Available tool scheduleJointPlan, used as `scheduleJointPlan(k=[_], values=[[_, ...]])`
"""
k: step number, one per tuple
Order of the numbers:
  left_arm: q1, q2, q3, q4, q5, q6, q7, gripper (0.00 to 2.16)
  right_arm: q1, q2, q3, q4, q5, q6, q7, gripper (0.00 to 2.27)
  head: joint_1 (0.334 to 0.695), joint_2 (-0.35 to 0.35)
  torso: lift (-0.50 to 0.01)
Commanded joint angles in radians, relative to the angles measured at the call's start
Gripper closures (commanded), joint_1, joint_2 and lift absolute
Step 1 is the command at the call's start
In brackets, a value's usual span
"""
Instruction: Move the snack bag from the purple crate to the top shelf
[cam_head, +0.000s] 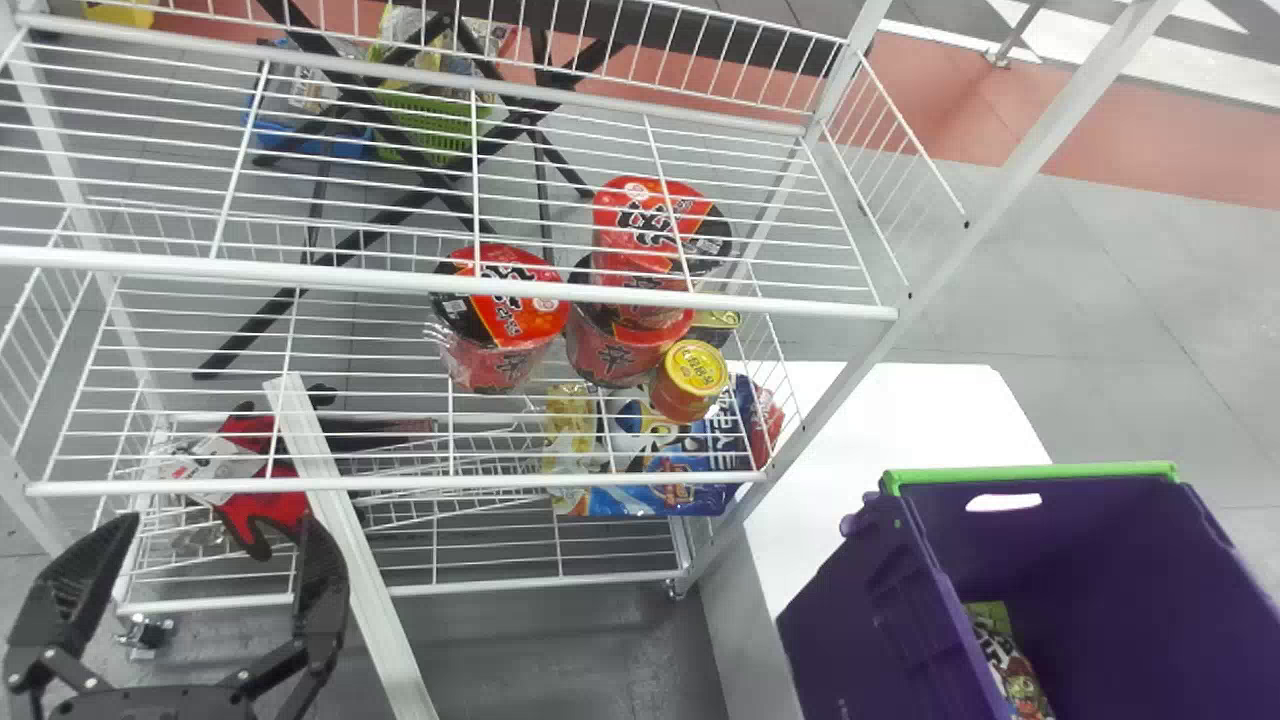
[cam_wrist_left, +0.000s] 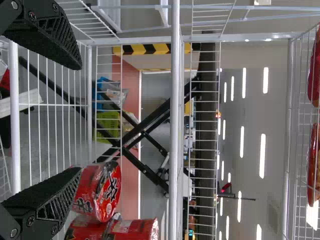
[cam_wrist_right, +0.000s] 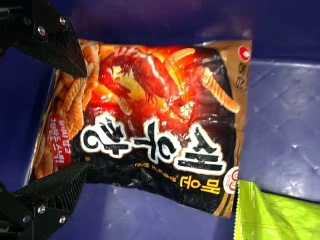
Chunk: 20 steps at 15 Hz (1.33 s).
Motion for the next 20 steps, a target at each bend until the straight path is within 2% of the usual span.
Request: scheduleJointPlan(k=[1, 7, 8, 9, 10, 11, 15, 18, 20], values=[[-0.002, 0.000, 0.000, 0.000, 0.000, 0.000, -0.001, 0.09, -0.014, 0.002, 0.007, 0.013, 0.000, -0.006, -0.006, 0.21, 0.695, -0.350, -0.468], [-0.006, 0.002, 0.000, -0.002, 0.003, 0.000, -0.003, 0.09, -0.027, 0.025, 0.033, 0.018, 0.000, -0.015, -0.009, 0.22, 0.695, -0.350, -0.468], [-0.008, 0.002, 0.002, 0.000, 0.006, 0.000, -0.003, 0.09, -0.027, 0.025, 0.033, 0.019, 0.002, -0.012, -0.009, 0.38, 0.695, -0.350, -0.468], [-0.008, 0.002, 0.002, 0.001, 0.008, 0.000, -0.003, 0.09, -0.027, 0.024, 0.033, 0.019, 0.006, -0.003, -0.008, 0.72, 0.695, -0.350, -0.468], [-0.008, 0.002, 0.002, 0.003, 0.008, 0.000, -0.003, 0.09, -0.028, 0.022, 0.033, 0.019, 0.009, 0.003, -0.008, 1.49, 0.695, -0.350, -0.468], [-0.009, 0.002, 0.002, 0.004, 0.008, -0.003, -0.001, 0.09, -0.028, 0.021, 0.033, 0.019, 0.011, 0.009, -0.008, 1.75, 0.695, -0.350, -0.468], [-0.009, 0.000, 0.002, 0.004, 0.009, -0.009, -0.003, 0.09, -0.028, 0.022, 0.021, 0.007, 0.012, 0.013, -0.005, 1.87, 0.695, -0.350, -0.468], [-0.009, -0.001, 0.000, 0.006, 0.009, -0.003, -0.003, 0.09, -0.025, 0.031, -0.002, -0.043, 0.006, 0.062, -0.006, 1.87, 0.695, -0.350, -0.468], [-0.009, -0.003, -0.002, 0.004, 0.008, 0.000, -0.003, 0.09, -0.001, 0.042, -0.018, -0.128, 0.002, 0.175, -0.006, 1.87, 0.695, -0.350, -0.468]])
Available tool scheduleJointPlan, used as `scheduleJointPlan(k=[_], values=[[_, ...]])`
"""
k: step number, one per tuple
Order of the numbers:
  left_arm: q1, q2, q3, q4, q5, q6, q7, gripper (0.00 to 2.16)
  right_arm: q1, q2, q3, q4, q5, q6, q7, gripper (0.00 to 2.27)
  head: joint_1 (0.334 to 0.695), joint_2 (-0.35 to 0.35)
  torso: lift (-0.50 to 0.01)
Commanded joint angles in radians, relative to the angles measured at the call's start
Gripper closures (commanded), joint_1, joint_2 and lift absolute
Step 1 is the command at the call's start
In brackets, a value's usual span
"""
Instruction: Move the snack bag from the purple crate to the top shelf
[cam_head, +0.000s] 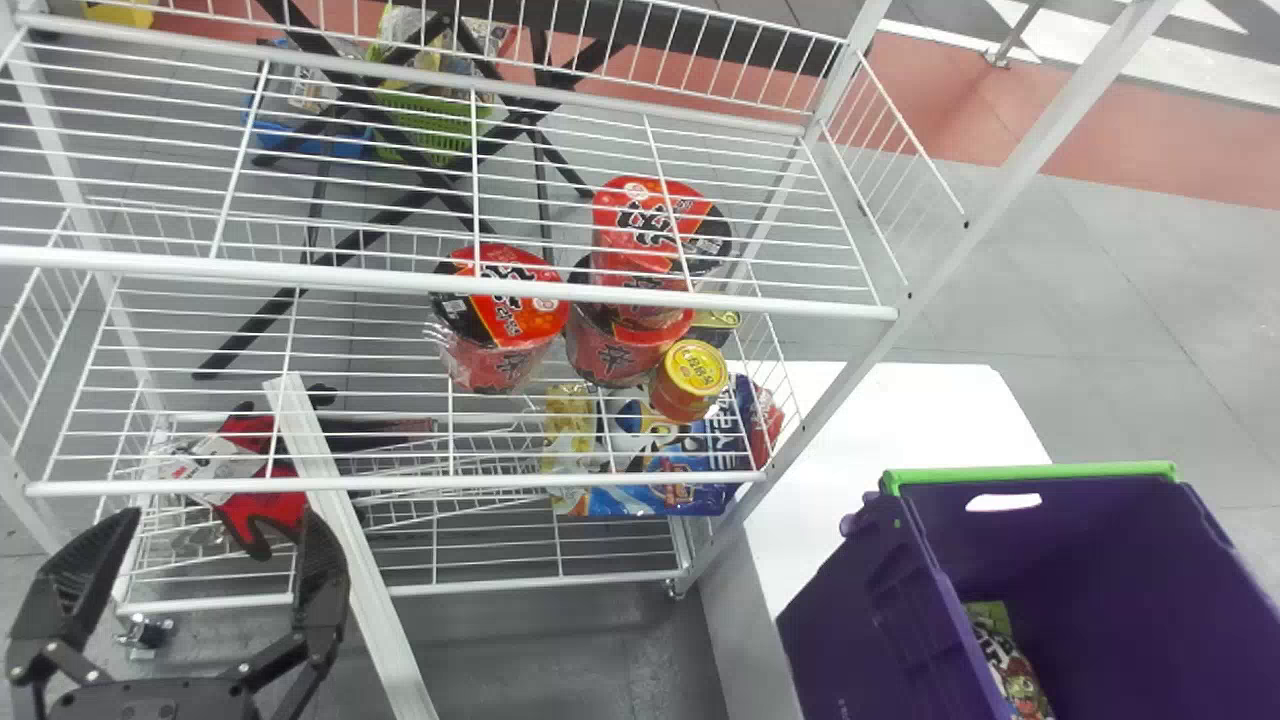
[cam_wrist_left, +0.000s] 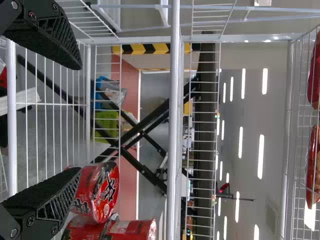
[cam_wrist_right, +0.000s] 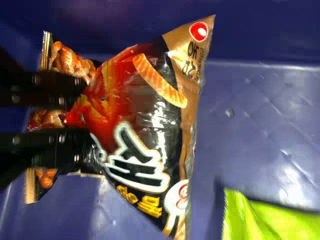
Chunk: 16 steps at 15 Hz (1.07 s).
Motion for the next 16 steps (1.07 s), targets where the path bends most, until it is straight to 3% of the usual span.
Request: scheduleJointPlan(k=[1, 2, 7, 16], values=[[0.000, -0.002, -0.002, 0.001, 0.000, -0.001, 0.002, 0.09, 0.032, 0.008, -0.021, -0.101, -0.003, 0.128, 0.009, 1.87, 0.695, -0.350, -0.468], [0.000, -0.002, -0.002, 0.001, 0.000, -0.007, 0.005, 0.09, 0.043, 0.013, -0.044, -0.146, -0.004, 0.171, 0.045, 1.87, 0.695, -0.350, -0.468], [-0.005, -0.002, -0.012, -0.001, -0.002, -0.010, 0.002, 0.09, 0.075, 0.038, -0.112, -0.231, -0.053, 0.177, 0.063, 1.88, 0.695, -0.350, -0.458], [-0.001, -0.002, -0.015, -0.003, -0.010, -0.007, 0.008, 0.09, 0.077, 0.044, -0.119, -0.262, -0.069, 0.181, 0.069, 1.89, 0.695, -0.350, -0.425]])
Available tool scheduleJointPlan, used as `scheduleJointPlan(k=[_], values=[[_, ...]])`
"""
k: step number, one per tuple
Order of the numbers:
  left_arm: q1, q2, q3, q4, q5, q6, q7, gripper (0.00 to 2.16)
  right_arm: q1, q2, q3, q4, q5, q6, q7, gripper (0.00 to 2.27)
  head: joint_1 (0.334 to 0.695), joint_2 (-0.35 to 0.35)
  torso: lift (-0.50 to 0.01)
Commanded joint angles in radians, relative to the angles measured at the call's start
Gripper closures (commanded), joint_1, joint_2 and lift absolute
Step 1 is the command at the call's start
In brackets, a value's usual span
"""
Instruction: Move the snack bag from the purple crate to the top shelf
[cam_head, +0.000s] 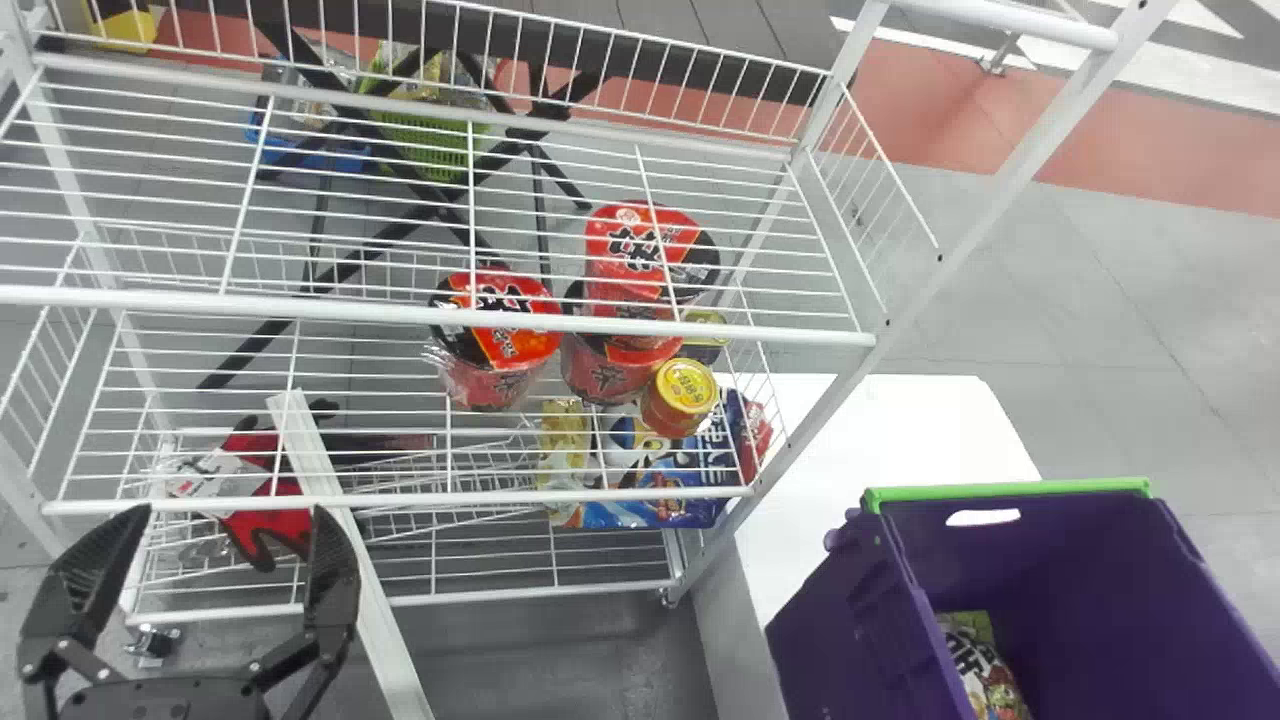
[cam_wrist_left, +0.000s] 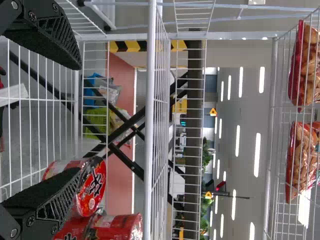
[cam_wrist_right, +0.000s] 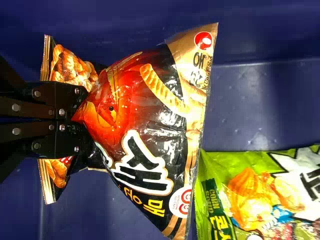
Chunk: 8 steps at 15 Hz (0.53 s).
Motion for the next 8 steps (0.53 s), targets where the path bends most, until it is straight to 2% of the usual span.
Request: scheduleJointPlan(k=[1, 8], values=[[0.000, -0.001, -0.003, 0.001, -0.004, 0.003, 0.000, 0.09, 0.003, 0.003, -0.004, -0.011, -0.001, -0.003, 0.000, 1.89, 0.695, -0.350, -0.421], [0.002, -0.006, -0.006, 0.010, -0.007, 0.006, 0.003, 0.09, 0.006, 0.017, -0.004, -0.008, -0.001, -0.065, -0.015, 1.89, 0.695, -0.350, -0.393]])
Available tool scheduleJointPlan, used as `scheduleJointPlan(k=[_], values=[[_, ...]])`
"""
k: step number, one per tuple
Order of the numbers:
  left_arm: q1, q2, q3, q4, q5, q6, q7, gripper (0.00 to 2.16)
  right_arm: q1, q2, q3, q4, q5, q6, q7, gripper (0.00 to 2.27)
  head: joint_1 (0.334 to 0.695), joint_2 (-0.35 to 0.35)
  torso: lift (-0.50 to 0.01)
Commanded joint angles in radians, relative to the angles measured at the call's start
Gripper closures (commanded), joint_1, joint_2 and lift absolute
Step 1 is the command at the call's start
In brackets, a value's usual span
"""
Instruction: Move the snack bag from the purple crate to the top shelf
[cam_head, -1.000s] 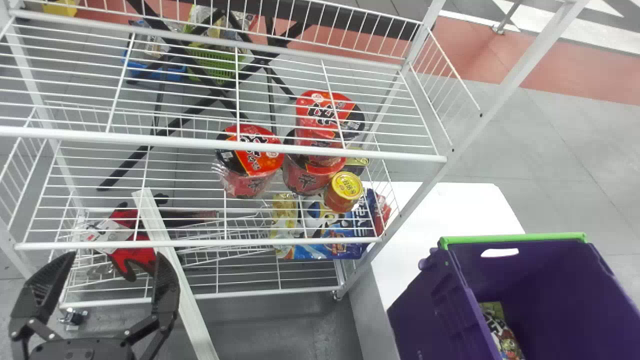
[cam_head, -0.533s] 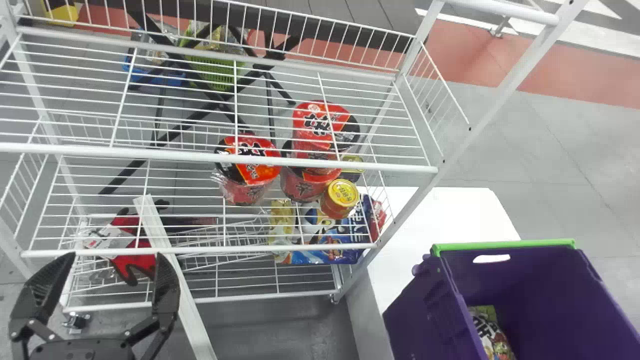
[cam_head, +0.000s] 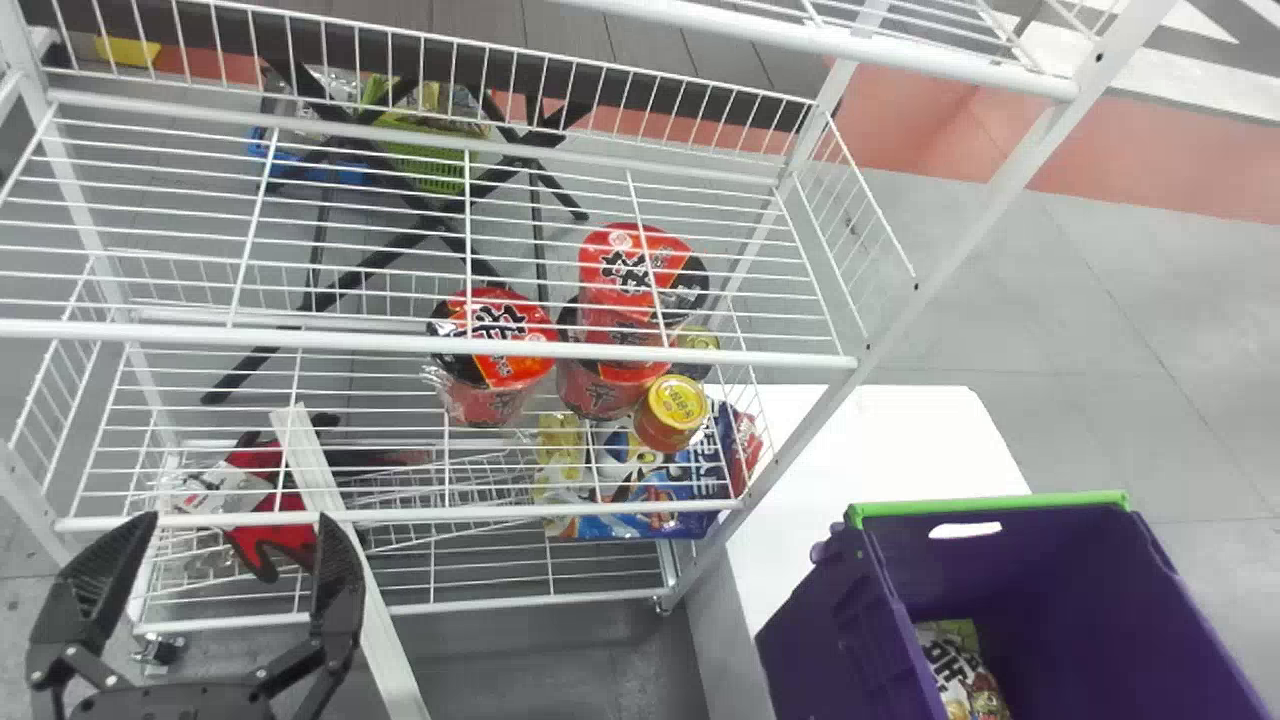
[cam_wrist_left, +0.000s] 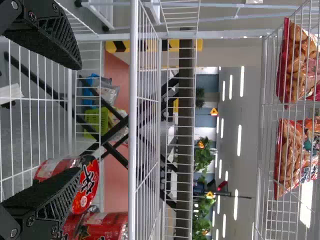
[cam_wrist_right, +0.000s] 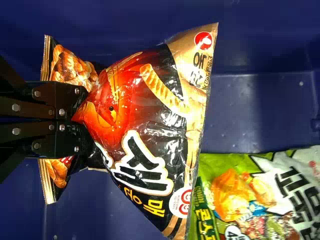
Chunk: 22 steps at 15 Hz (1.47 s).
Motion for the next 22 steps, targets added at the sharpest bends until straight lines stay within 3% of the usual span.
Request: scheduleJointPlan(k=[1, 22], values=[[0.000, -0.003, -0.001, 0.002, -0.001, 0.000, 0.000, 0.09, 0.000, 0.002, 0.000, 0.002, 0.000, -0.019, -0.002, 1.89, 0.695, -0.350, -0.389], [-0.005, -0.011, -0.004, 0.008, -0.004, 0.000, -0.008, 0.09, 0.028, 0.024, -0.103, -0.110, -0.004, 0.015, 0.040, 1.89, 0.695, -0.350, -0.306]])
